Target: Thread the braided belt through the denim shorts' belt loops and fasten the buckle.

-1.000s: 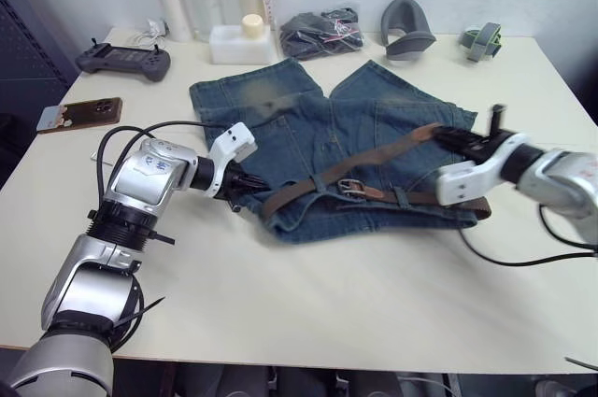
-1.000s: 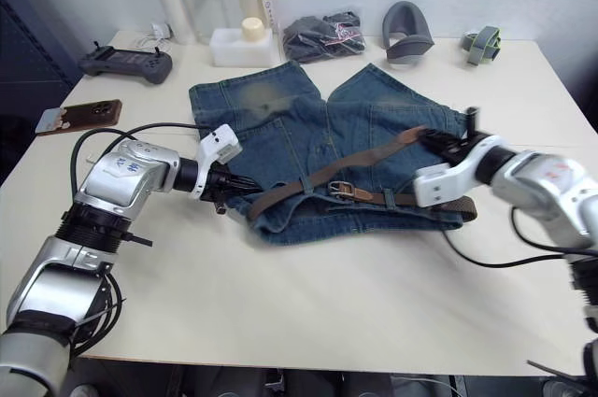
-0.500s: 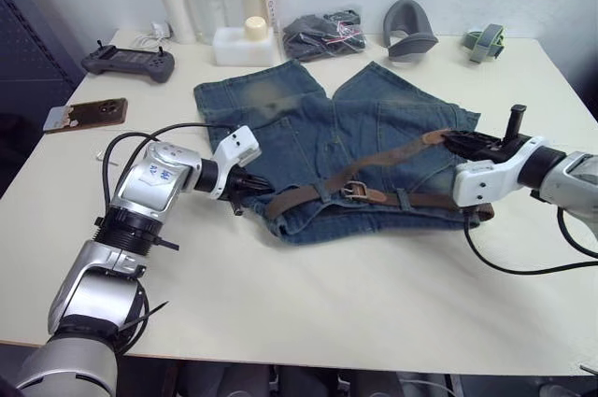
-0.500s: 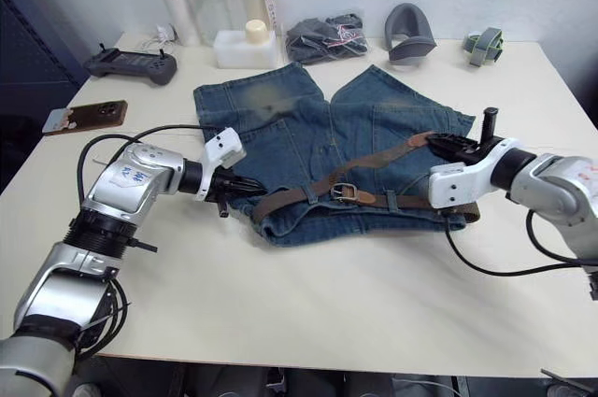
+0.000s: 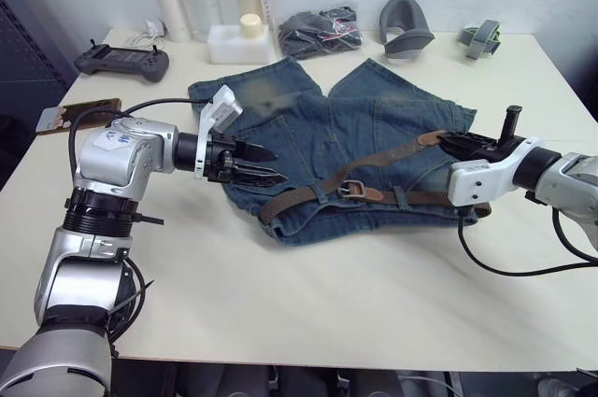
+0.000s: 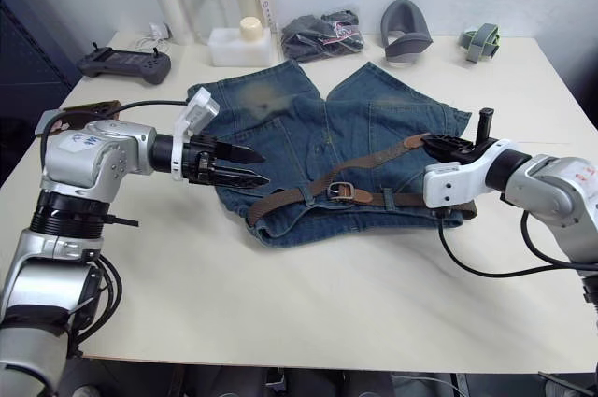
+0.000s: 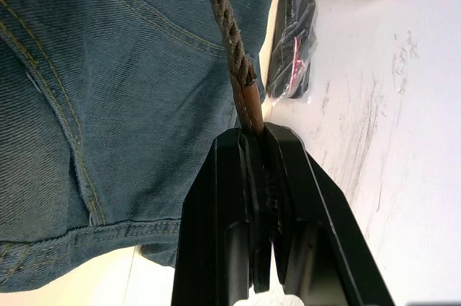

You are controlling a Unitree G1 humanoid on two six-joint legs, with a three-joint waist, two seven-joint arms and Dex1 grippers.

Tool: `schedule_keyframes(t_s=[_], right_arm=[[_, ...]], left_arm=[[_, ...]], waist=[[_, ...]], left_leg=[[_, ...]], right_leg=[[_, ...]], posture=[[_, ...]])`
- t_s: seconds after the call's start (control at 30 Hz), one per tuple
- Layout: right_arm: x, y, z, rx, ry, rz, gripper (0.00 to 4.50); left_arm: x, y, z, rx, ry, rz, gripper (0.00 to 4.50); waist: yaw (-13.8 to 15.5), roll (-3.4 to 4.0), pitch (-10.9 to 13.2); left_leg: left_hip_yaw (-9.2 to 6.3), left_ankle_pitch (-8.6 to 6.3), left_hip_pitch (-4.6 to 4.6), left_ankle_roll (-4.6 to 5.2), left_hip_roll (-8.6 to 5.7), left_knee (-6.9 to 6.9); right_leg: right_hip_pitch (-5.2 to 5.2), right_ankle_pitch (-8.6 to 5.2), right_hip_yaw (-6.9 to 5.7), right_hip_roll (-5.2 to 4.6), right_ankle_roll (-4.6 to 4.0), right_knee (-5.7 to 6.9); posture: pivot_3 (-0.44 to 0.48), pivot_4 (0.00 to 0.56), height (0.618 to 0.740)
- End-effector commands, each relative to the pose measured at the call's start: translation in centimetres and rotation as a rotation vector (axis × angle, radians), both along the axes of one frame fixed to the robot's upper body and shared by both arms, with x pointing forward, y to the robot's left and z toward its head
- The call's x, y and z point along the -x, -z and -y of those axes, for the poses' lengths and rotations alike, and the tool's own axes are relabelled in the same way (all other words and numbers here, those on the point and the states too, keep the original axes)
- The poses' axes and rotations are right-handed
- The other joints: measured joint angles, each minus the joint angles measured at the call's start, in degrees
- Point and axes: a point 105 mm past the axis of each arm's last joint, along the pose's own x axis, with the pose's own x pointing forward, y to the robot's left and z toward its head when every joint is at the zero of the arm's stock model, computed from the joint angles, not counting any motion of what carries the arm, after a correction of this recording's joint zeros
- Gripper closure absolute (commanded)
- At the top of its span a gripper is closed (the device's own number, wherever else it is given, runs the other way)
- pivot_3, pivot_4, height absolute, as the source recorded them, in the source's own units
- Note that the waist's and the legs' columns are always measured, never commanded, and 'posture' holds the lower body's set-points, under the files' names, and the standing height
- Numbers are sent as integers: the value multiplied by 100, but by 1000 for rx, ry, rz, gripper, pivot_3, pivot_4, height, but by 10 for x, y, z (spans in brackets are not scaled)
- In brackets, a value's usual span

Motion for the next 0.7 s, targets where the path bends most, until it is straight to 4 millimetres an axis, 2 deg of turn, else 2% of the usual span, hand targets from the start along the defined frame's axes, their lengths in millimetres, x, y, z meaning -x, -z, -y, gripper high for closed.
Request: schedule_keyframes(t_s=[0.03,0.2,0.47,0.57,0.7], right_arm=[[5,-10,-7,-23,-24,44,4500],[9,-2,-12,-45,-26,17,4500],[13,4,-15,-113,14,-75,4500],[14,1,-15,-136,28,-91,4500],[15,-3,-17,-162,39,-107,4500]], left_arm=[[9,-3,9,15,40,3,57],[1,-7,25,25,26,88,57],[-4,-29,113,90,27,424,57],[-17,-22,133,-4,0,596,57],[-26,-11,146,-83,-6,704,57]], waist=[[1,0,0],[13,0,0],[65,-3,1],[50,-3,2],[14,-3,2]], left_leg=[[0,0,0,0,0,0],[0,0,-1,0,0,1],[1,0,-6,3,-2,2],[5,1,-1,3,-2,1],[15,1,8,3,-1,-2]], right_leg=[[0,0,0,0,0,0],[0,0,0,0,0,1],[2,5,0,0,10,-5],[2,6,0,1,11,-3],[1,5,5,2,10,5]], posture=[[0,150,649],[0,150,649],[0,150,649],[0,150,649],[0,150,649]])
